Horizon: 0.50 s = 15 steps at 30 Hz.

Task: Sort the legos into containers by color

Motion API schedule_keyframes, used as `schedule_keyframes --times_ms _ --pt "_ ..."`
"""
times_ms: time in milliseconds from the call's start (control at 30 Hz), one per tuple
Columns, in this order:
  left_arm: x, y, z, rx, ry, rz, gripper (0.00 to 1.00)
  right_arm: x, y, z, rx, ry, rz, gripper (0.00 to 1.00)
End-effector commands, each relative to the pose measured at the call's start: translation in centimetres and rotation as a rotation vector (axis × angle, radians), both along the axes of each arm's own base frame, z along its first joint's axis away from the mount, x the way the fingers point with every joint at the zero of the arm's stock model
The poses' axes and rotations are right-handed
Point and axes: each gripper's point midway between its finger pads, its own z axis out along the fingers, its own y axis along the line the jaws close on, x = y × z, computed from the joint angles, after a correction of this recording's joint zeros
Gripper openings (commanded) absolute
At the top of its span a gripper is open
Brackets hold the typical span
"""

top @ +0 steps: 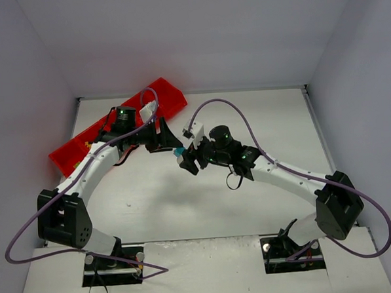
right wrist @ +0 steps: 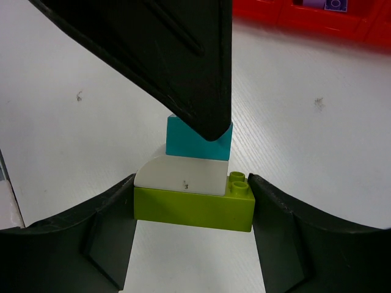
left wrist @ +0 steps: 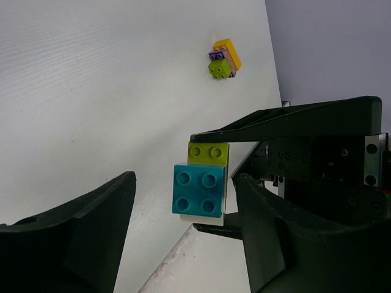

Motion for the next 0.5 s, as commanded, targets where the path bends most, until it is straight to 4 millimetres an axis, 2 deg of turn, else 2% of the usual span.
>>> schedule_keyframes --times_ms 0,267,467 --pt "0.3 -0.7 2.5 -0.04 -0.083 -0.033 0.6 0.3 0.6 4.8 0.11 -0.115 0.009 0.0" --pt "-0.1 -1.5 2.4 -0.058 -0.067 -0.073 0.46 0.4 0.5 4.6 0.108 -0.108 -0.004 0.0" --pt "-0.3 -1.8 2.4 -0.071 -0.058 -0.096 0.44 0.5 0.5 4.3 0.099 -0.107 -0.009 0.0"
